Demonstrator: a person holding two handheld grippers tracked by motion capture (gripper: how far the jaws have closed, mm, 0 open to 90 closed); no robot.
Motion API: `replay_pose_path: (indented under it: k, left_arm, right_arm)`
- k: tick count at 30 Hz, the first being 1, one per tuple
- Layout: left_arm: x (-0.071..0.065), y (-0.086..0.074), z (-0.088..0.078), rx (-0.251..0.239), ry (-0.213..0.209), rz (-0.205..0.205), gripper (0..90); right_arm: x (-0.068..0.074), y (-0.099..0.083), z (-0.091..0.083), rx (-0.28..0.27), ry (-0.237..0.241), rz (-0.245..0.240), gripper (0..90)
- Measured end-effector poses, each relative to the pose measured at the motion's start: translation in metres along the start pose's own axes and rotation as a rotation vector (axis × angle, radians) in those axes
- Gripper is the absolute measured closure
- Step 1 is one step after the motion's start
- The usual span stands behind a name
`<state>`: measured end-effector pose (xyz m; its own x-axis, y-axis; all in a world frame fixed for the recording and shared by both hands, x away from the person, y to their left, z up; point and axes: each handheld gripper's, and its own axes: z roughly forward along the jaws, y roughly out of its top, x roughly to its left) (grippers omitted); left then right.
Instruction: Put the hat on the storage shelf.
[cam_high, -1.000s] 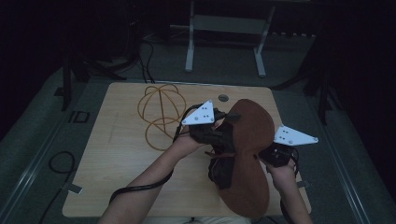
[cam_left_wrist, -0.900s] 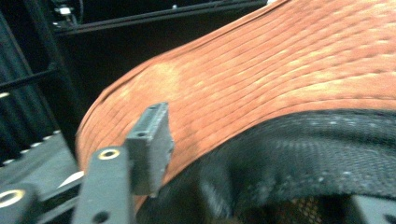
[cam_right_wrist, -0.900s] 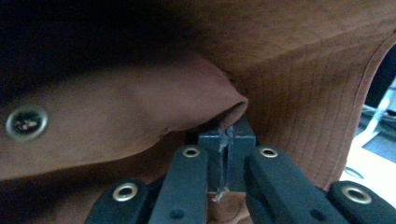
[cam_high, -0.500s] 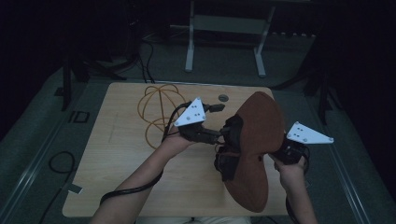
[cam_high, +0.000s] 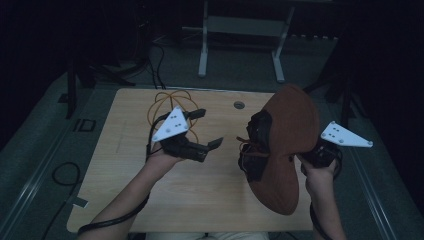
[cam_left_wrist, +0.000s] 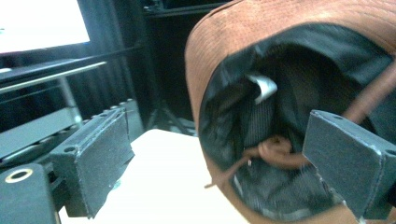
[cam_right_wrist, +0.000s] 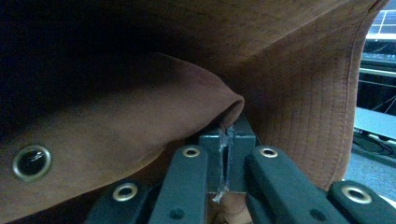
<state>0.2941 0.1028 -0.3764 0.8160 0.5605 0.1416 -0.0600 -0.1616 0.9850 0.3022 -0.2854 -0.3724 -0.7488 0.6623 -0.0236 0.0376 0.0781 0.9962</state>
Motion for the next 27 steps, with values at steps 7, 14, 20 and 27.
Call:
replay_pose_path:
  k: [7,14,20,27]
  left_arm:
    - [0.002,-0.016,-0.049,0.03,0.115,-0.013,2.4]
    - [0.0,-0.054,-0.09,0.081,0.195,-0.056,2.4]
    - [0.002,-0.102,-0.113,0.122,0.251,-0.158,2.5]
    - [-0.01,-0.151,-0.126,0.147,0.35,-0.191,2.5]
  right_arm:
    - [-0.008,0.011,0.01,-0.017,-0.02,0.002,87.8]
    - [-0.015,0.024,0.031,-0.02,-0.036,-0.017,87.8]
    - [-0.024,0.028,0.056,-0.002,-0.043,-0.001,87.8]
    - [-0.028,0.032,0.09,0.015,-0.04,0.016,87.7]
